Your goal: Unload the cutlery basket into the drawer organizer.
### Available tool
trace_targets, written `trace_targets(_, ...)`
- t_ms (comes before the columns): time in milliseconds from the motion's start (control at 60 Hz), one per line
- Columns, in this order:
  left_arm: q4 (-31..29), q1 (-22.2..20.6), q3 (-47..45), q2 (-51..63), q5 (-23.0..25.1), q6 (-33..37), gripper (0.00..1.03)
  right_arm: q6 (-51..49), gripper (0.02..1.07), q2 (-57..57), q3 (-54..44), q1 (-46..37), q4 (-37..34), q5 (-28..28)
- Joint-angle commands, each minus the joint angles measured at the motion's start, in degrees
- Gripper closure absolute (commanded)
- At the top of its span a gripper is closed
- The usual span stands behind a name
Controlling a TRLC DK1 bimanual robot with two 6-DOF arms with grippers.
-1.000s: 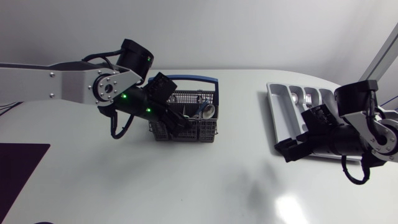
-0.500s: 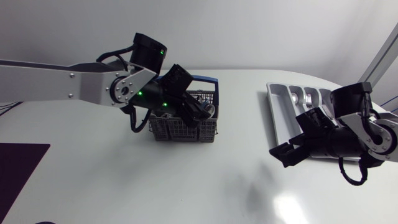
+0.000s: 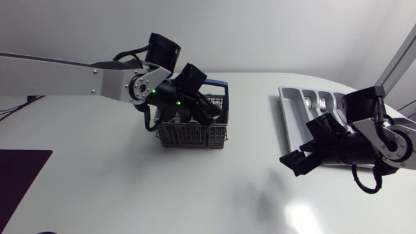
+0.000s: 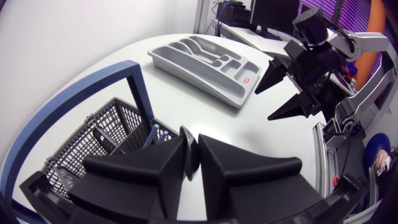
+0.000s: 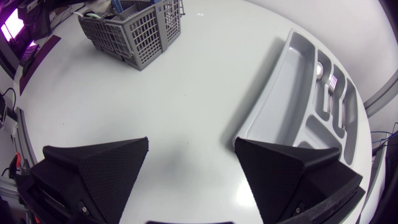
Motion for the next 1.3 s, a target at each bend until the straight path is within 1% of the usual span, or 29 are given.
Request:
trace_targets(0, -1.18, 1.41, 2.89, 1.26, 2.50, -1.81, 1.00, -0.95, 0.07, 0.11, 0.06, 0.49, -0.11, -0.07)
trace_targets(83, -2.32, 2.38, 4.12, 0.20, 4.08, -2.69, 1.00, -0.95, 0.07, -0.50, 0.15, 0.67, -0.46, -0.07)
trace_targets(183, -5.57, 3.61, 7.11, -1.03, 7.34, -4.18, 1.00, -0.86, 0.07, -1.30, 0.24, 0.93, -0.64, -0.07)
trace_targets(250, -7.24, 3.96, 8.43, -2.00, 7.95, -4.18, 1.00, -0.77, 0.07, -2.35, 0.15, 1.46, -0.64, -0.07)
trace_targets(350, -9.88, 4.93, 10.54, -4.37, 10.68, -5.59, 1.00, -1.56, 0.07, -5.07, -0.46, 2.25, -0.29, -0.16)
trace_targets(533, -13.92, 5.02, 12.38, -8.85, 12.43, -7.08, 1.00, -3.06, 0.07, -10.35, -0.20, 3.75, -0.29, 0.11)
trace_targets(633, -17.26, 4.67, 13.09, -11.40, 13.58, -7.17, 1.00, -3.06, 0.07, -13.86, 0.68, 4.45, -0.82, -0.16)
trace_targets(717, -19.99, 3.96, 13.44, -12.90, 14.54, -7.17, 1.00, -3.06, 0.07, -15.45, 1.82, 5.06, -2.05, -1.74)
trace_targets(817, -23.15, 3.00, 12.73, -14.65, 15.16, -7.17, 1.00, -2.97, 0.07, -16.68, 3.75, 5.59, -5.47, -3.67)
trace_targets(1017, -26.75, 0.45, 8.78, -15.88, 15.25, -5.85, 1.00, -2.44, 0.07, -17.03, 6.92, 7.26, -10.13, -8.86)
trace_targets(1183, -26.84, -2.19, 6.14, -15.88, 15.69, -5.59, 1.00, -2.00, 0.07, -16.68, 7.45, 13.77, -9.96, -9.39)
trace_targets(1200, -26.84, -3.07, 5.88, -15.88, 15.77, -5.59, 1.00, -2.00, 0.07, -16.41, 7.36, 15.26, -9.52, -9.47)
trace_targets(1283, -26.84, -4.65, 5.70, -15.62, 16.12, -5.68, 1.00, -2.09, 0.07, -15.09, 7.18, 18.42, -7.06, -9.83)
